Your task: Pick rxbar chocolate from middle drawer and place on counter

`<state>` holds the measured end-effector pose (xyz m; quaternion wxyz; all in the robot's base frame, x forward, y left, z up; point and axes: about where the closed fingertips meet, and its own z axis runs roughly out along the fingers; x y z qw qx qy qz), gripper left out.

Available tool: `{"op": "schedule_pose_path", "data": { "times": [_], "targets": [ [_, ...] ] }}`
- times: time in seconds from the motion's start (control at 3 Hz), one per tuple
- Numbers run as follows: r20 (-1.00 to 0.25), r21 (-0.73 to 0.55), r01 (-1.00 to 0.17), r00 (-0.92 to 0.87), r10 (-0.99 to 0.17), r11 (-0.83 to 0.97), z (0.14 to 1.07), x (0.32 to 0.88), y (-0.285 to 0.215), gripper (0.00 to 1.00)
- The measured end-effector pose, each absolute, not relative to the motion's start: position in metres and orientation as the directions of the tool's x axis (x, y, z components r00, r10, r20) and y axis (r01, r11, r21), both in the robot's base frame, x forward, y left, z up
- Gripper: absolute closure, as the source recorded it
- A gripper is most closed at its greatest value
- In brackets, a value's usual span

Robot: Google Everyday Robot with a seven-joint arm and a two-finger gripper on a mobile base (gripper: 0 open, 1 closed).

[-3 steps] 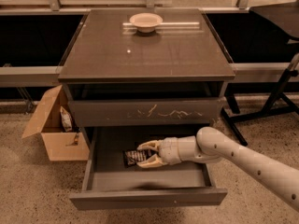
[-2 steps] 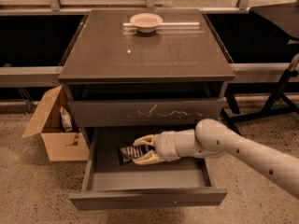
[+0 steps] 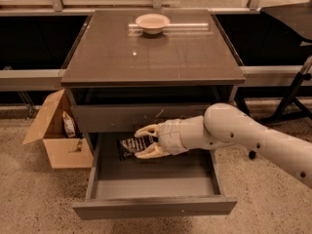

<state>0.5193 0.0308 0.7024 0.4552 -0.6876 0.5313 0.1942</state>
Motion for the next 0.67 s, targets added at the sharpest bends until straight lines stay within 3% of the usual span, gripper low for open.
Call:
{"op": "schedule_pose_path", "data": {
  "times": [0.67],
  "targets": [
    [-0.735,-0.456,-0.89,0.378,-0.563,-0.002,0.747,0.53,0.01,1.0]
  ]
}}
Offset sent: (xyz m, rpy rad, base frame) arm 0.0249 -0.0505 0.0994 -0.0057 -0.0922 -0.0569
